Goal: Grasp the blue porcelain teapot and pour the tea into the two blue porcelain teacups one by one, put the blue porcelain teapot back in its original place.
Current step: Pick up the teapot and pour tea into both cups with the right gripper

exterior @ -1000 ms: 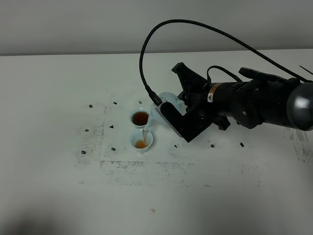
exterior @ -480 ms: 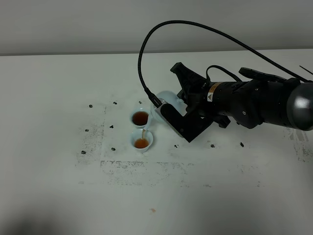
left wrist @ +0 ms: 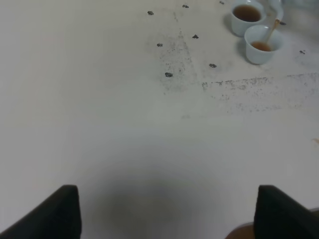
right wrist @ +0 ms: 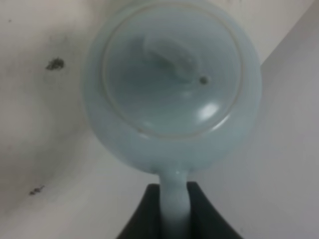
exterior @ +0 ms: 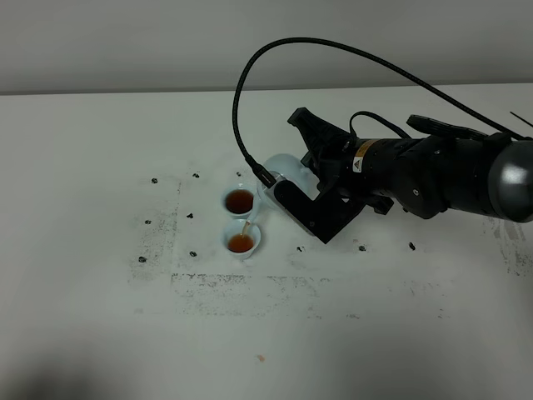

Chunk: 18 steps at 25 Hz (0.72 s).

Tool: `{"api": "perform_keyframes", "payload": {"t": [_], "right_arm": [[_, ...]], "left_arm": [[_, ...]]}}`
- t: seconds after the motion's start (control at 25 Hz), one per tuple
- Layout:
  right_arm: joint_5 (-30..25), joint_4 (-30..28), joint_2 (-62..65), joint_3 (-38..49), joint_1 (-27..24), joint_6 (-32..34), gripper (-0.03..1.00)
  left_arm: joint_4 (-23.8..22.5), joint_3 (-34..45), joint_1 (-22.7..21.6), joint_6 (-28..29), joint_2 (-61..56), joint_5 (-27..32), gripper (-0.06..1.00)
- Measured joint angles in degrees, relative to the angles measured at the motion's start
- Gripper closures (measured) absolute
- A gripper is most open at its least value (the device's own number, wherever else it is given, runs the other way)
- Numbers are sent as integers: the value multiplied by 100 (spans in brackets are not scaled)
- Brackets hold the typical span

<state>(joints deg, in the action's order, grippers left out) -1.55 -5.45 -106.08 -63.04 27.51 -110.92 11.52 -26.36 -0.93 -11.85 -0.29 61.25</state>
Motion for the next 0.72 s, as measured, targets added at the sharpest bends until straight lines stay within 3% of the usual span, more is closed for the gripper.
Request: {"api": "perform_keyframes", "payload": {"t": [0.72], "right_arm": [[155,0,0,0,0,-274,92]], "left_arm": [[0,0,0,0,0,0,26]]}}
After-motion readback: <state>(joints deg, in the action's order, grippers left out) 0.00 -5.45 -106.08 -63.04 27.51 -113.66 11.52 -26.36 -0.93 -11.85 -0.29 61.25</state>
